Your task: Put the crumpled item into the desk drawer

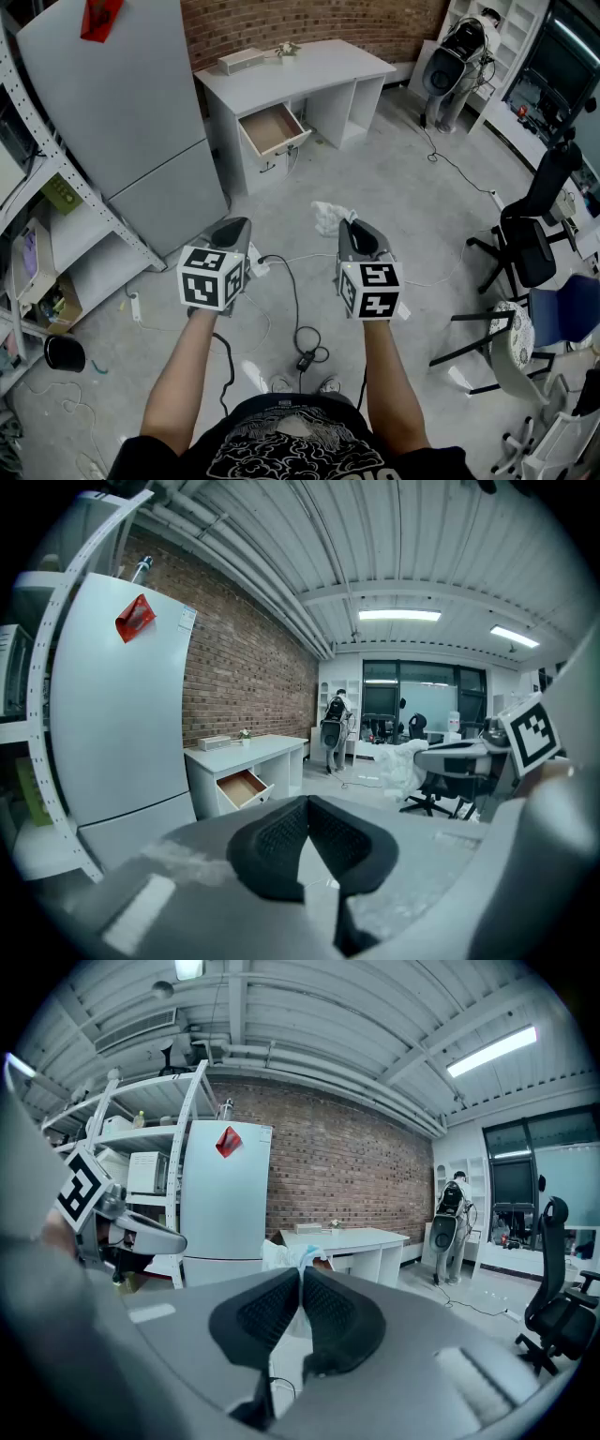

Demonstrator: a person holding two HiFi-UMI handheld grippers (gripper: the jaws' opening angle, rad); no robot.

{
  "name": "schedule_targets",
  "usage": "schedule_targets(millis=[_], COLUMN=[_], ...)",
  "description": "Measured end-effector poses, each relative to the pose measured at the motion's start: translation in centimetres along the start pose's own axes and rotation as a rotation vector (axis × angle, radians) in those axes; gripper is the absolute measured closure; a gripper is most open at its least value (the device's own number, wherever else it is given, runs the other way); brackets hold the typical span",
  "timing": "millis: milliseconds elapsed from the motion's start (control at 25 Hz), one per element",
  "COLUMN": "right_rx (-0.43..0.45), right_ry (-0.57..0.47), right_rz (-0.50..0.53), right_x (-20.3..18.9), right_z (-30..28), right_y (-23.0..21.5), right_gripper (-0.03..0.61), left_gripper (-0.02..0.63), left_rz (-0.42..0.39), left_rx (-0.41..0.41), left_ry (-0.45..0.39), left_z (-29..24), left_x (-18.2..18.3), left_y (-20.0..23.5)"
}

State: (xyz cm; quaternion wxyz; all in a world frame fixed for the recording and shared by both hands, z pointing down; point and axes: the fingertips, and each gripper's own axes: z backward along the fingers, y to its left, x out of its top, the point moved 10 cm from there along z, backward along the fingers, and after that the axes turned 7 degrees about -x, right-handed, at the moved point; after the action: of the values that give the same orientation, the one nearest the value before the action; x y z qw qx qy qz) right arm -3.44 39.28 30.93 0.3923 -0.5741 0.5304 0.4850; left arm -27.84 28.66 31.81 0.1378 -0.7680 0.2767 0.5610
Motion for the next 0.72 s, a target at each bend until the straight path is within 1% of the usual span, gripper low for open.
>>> schedule_targets(millis=[280,720], right_rx=[-0.002,0.005], right_ry=[0.002,0.003], right_rz=[-0.001,0.007], right_x=[-0.1,-0.3], right_z=[0.3,-0.3], right_y=[1.9,2.1], right_gripper=[0.563,0.563], left_gripper=[0.614,0.614], left_rz=[0.003,-0.001], left_rx=[-0.006,-0.012], left_ry=[-0.015,-0.02], left_z=[1.2,0.7], left_x=[-0.1,-0.4], left_y=[1.3,1.3])
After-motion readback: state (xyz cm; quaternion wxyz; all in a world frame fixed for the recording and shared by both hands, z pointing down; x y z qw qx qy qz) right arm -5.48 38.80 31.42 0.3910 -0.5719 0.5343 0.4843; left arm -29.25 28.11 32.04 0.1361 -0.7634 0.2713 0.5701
